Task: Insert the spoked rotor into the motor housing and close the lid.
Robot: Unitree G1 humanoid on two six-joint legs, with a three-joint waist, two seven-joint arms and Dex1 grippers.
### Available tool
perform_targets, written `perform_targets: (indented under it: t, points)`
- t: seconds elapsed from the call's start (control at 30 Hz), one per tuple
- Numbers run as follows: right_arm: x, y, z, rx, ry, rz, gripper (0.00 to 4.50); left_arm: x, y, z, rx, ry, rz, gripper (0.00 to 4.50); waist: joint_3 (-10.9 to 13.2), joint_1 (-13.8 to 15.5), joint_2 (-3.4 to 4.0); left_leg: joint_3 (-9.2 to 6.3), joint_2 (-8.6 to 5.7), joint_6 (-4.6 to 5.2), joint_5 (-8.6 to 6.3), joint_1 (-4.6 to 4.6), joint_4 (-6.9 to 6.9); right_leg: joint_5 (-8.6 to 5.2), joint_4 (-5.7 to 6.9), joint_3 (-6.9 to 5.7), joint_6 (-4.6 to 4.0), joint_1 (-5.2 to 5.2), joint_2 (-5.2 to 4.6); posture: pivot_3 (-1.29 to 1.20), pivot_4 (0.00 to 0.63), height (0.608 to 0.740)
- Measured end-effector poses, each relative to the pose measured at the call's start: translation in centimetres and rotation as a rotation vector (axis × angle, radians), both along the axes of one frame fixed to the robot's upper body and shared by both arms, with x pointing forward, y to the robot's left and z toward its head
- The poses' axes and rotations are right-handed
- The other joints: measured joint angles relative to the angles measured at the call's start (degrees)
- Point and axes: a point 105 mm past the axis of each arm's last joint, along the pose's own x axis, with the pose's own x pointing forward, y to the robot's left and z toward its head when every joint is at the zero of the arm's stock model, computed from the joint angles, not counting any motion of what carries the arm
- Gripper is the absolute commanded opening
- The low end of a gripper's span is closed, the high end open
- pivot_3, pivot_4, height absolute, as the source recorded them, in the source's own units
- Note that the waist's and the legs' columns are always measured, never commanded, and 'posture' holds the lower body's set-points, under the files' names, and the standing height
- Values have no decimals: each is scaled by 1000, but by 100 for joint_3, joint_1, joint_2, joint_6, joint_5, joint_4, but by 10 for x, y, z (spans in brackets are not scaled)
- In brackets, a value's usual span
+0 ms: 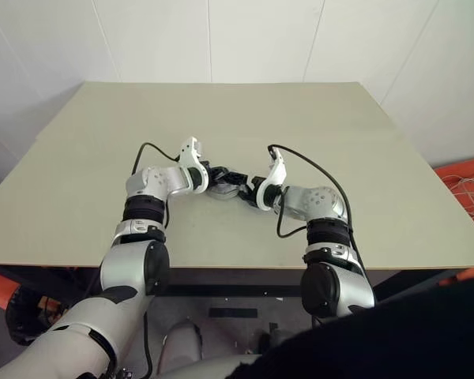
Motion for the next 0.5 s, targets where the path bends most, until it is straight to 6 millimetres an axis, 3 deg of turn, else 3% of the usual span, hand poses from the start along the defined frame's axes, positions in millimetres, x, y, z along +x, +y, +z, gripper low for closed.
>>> perform_targets:
  t: [0.5]
  points:
    - [1,5,1,-17,-12,13,4489,2,8,-2,-17,2,22,0,0,-6,0,0,0,0,0,0,0,0,0,0,0,0,0,0,0,740]
